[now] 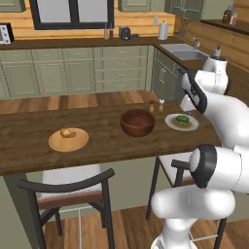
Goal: Pick the chicken drumstick and broccoli from their plates and place them in the bowl. Then put the bowl in the fridge.
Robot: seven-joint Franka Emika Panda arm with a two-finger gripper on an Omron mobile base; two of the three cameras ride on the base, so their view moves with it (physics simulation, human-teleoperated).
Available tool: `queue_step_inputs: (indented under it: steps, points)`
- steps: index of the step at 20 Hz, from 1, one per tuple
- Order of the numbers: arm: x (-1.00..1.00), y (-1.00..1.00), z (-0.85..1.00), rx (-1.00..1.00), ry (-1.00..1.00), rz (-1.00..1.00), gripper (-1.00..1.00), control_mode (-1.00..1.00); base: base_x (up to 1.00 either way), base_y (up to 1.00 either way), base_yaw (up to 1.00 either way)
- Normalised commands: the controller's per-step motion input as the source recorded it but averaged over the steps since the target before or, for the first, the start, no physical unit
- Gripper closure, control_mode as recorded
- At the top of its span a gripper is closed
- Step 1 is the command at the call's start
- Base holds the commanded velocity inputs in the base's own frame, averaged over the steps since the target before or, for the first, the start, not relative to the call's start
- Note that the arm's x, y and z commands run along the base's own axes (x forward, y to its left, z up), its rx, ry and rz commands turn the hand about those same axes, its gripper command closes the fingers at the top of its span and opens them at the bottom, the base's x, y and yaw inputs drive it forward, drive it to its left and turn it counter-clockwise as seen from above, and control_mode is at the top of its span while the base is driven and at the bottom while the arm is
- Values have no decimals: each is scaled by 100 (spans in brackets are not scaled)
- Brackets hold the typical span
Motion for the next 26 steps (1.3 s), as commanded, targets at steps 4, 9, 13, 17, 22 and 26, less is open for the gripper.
queue_step_inputs:
  steps: [4, 9, 13, 17, 22, 26]
  points:
    - [22, -57, -53, -16, 0, 11, -100, -100, 0, 0, 0]
    - [50, -26, -39, -20, 0, 16, -100, -100, 0, 0, 0]
    - [84, -9, -21, -6, 12, 9, -100, -100, 0, 0, 0]
    - [79, -11, -18, 0, 3, 8, -100, -100, 0, 0, 0]
    - [65, -22, -21, 0, 1, 9, -100, -100, 0, 0, 0]
    - [59, -18, -20, 5, 10, 4, -100, -100, 0, 0, 0]
